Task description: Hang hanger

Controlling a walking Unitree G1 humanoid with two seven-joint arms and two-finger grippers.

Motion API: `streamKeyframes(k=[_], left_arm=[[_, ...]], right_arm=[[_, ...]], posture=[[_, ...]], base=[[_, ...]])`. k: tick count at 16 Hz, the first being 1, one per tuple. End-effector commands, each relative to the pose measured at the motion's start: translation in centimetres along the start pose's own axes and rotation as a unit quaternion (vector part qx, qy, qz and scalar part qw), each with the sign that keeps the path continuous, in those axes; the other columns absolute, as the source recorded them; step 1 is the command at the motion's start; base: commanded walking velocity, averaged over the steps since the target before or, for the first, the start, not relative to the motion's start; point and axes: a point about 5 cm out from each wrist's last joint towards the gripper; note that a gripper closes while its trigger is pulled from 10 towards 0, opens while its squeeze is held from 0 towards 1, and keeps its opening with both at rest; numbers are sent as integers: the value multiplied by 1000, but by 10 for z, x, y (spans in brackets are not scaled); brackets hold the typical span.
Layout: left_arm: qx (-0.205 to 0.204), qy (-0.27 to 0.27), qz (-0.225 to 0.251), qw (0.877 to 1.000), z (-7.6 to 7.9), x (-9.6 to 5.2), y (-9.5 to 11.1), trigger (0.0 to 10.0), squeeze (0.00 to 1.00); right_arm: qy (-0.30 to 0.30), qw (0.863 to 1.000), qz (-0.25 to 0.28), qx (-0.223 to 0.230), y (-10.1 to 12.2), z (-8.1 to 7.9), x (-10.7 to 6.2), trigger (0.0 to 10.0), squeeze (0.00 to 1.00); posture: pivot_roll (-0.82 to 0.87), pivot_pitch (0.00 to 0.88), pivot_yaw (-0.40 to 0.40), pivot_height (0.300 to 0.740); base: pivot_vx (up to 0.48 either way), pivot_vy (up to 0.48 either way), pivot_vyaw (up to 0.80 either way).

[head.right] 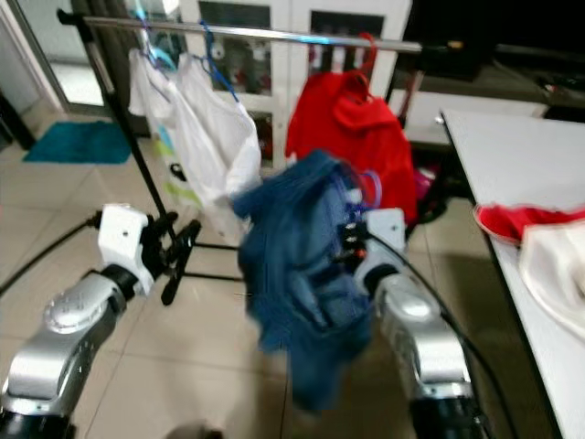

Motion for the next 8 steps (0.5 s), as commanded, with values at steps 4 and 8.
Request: streamKeyframes(k=[4, 8], left_arm=[[-1, 7, -6, 1000, -5, 0, -2, 10000, 0], [3, 1, -9, 1000, -6, 1, -2, 10000, 0]], right_arm=[[-7, 999, 32, -21, 10, -1, -2, 10000, 0], [-5, 999, 37, -27, 13, 0, 0, 10000, 0]], posture=[[-70, 51, 2, 740], [-66, 45, 2, 740]], base=[[377, 0, 0], [378, 0, 0]])
Point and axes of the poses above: a point about 5 cm out from each wrist's last joint towards the gripper, its own x axis pointing out of the wrist towards the gripper, its own y axis along the axis of the wrist's last joint, z = x × y, and after that the axes turned 12 degrees about -x, right-handed
